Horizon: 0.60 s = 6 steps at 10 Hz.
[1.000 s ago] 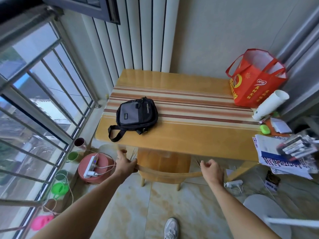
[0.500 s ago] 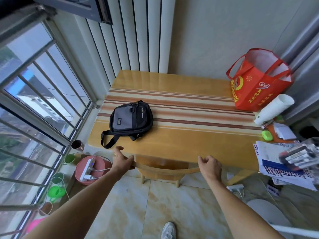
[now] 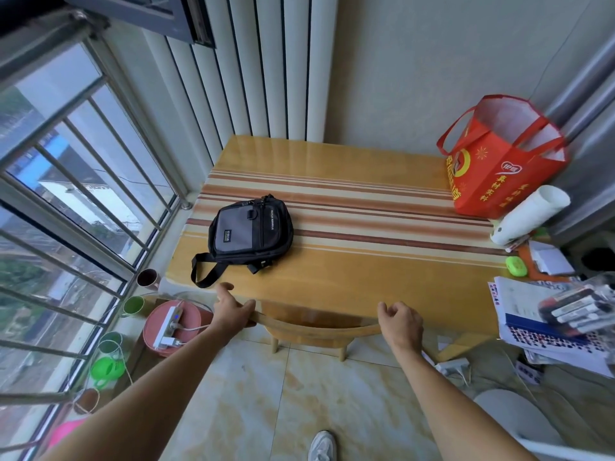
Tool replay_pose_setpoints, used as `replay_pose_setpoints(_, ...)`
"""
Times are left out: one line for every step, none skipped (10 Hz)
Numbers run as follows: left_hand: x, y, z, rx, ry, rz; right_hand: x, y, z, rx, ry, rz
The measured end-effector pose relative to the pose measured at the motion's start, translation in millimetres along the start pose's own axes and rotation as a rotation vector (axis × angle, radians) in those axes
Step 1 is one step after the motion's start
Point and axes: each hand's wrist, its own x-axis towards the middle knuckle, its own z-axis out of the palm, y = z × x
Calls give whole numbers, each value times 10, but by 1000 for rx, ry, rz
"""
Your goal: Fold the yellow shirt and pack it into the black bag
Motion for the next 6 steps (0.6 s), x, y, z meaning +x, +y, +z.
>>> replay_pose_setpoints(-9, 24, -16, 39, -13, -21, -10, -9, -23, -34, -35, -3)
replay_pose_setpoints(-18, 23, -35, 125, -24, -29, -29, -17, -70, -89, -94, -27)
replay_pose_setpoints(-34, 25, -35, 199, -18, -29, -72, -30, -134, -146, -147, -7)
replay_pose_setpoints(-124, 85, -14, 330, 24, -31, -157, -79, -219, -183, -175, 10)
replay_pose_setpoints(-281, 177, -17, 464, 74, -11, -300, -121, -308, -171, -161, 22)
replay_pose_setpoints(-477, 407, -104, 588, 131, 29, -439, -240, -451, -142, -69, 20)
